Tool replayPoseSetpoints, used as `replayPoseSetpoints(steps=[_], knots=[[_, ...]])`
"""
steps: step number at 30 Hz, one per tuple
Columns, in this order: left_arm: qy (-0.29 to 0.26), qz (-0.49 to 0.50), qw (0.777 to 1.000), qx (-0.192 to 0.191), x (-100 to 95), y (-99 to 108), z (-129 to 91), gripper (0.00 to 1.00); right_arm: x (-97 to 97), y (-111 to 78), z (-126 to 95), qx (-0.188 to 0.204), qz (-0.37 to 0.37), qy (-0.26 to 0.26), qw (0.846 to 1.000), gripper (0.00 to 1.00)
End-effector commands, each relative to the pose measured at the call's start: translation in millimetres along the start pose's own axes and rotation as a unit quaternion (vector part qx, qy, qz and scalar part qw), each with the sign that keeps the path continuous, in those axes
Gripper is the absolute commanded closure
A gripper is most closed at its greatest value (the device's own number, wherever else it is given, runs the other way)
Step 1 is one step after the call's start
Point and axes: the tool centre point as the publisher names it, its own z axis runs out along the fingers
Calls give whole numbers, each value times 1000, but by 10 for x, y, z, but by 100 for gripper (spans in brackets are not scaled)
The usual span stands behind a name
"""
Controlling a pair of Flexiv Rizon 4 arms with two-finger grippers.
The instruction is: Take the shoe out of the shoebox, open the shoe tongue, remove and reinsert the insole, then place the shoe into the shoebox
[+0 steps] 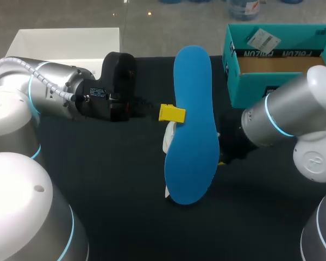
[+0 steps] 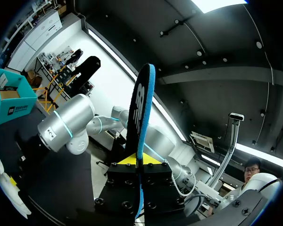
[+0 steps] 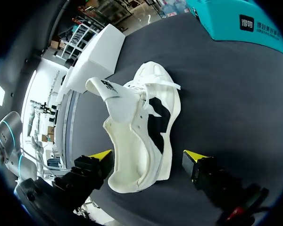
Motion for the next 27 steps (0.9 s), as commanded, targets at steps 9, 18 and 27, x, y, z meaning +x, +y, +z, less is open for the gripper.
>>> replayPoseSetpoints(steps=[9,18,27], knots=[[0,0,1000,1,-5,10,8,100,201,227,-506,-3,60,155,986,0],[0,0,1000,1,-5,10,8,100,567,381,-922,17,30,208,977,0],[0,0,1000,1,-5,10,8,100,659,464,-1142,11,63,237,969,0]])
